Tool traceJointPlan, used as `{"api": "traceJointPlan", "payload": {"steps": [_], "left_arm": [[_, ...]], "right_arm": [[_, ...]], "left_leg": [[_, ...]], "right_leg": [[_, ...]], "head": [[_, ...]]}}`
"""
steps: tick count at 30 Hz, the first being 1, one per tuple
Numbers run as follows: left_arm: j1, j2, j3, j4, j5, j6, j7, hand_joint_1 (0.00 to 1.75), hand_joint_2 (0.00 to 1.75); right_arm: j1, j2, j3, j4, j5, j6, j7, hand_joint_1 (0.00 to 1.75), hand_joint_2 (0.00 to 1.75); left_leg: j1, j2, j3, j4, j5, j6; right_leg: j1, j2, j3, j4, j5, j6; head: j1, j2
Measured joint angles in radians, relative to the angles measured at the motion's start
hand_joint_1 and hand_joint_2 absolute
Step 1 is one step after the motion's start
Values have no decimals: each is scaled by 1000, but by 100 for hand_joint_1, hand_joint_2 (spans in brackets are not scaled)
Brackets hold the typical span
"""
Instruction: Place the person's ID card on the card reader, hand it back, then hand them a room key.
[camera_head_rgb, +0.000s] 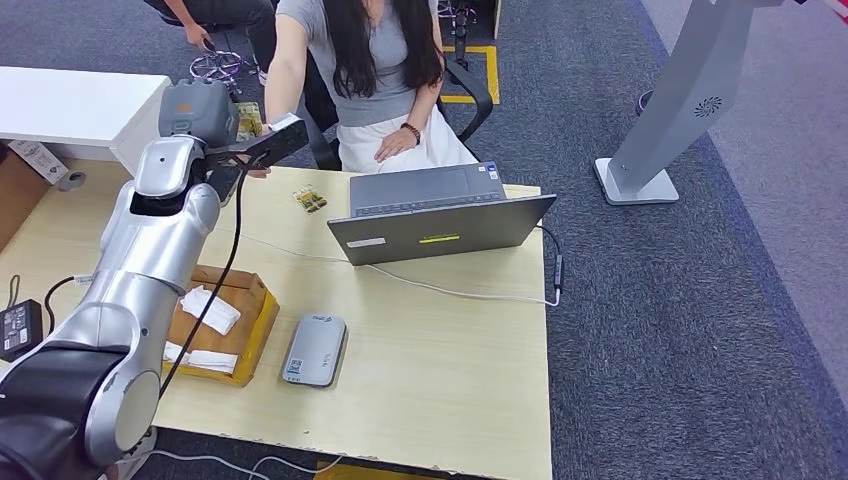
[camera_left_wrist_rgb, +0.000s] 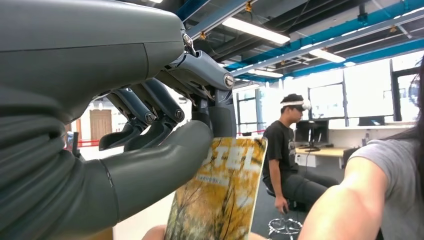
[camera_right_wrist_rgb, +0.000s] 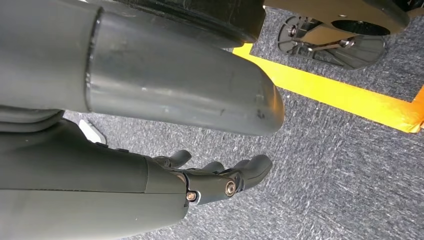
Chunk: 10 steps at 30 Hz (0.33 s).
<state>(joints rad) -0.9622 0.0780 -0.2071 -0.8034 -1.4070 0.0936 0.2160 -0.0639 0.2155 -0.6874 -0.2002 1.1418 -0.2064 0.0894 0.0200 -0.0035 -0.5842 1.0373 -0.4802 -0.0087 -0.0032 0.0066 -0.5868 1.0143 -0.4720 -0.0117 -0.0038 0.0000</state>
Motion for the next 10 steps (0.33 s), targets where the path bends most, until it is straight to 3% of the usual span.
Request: {"api": "traceJointPlan", "payload": {"steps": [1, 2, 10], "left_arm": [[0, 0, 0, 3, 4, 4, -6, 9, 175], [2, 0, 0, 5, 7, 8, -12, 0, 175], [43, 0, 0, 4, 22, 23, -30, 0, 175]], "right_arm": [[0, 0, 0, 0, 0, 0, 0, 0, 0], [0, 0, 0, 0, 0, 0, 1, 0, 0], [0, 0, 0, 1, 2, 0, 5, 0, 0]], "left_leg": [[0, 0, 0, 0, 0, 0], [0, 0, 0, 0, 0, 0], [0, 0, 0, 0, 0, 0]], "right_leg": [[0, 0, 0, 0, 0, 0], [0, 0, 0, 0, 0, 0], [0, 0, 0, 0, 0, 0]], "head": [[0, 0], [0, 0], [0, 0]]}}
